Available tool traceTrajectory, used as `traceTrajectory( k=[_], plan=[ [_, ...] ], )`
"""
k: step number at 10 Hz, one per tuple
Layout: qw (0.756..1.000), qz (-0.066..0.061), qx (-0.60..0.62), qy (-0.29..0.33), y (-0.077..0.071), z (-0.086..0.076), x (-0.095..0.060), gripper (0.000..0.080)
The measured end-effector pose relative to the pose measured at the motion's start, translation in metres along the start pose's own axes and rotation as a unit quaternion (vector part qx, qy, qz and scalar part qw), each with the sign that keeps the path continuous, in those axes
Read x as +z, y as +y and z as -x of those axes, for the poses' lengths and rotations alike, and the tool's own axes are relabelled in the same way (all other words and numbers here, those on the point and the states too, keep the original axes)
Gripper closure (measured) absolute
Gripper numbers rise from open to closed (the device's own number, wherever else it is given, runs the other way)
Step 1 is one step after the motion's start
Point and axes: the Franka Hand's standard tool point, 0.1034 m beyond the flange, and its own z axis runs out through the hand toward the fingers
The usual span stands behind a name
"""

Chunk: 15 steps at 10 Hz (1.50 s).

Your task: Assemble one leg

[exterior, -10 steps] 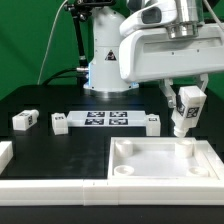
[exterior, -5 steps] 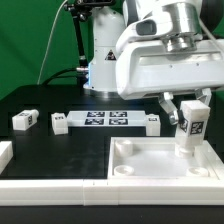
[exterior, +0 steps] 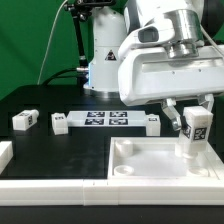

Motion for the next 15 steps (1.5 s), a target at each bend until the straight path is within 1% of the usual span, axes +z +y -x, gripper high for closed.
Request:
traceTrajectory(
  k=[2,5,6,7,13,14,15],
  plan=[
    [1.0,-0.001,0.002,0.001,0.0,0.0,0.007,0.0509],
    [1.0,0.003,0.003,0.022,0.0,-0.004,0.01,0.0509],
    [1.0,0.001,0.001,0.025,-0.005,-0.004,0.015,0.0509],
    [1.0,-0.002,0.0,0.021,-0.009,0.0,0.02,0.0509],
    [1.0,0.0,0.0,0.023,-0.008,0.001,0.02,0.0509],
    [1.0,0.0,0.0,0.023,-0.008,0.001,0.02,0.0437],
    [1.0,0.0,0.0,0.023,-0.008,0.001,0.02,0.0258]
  ],
)
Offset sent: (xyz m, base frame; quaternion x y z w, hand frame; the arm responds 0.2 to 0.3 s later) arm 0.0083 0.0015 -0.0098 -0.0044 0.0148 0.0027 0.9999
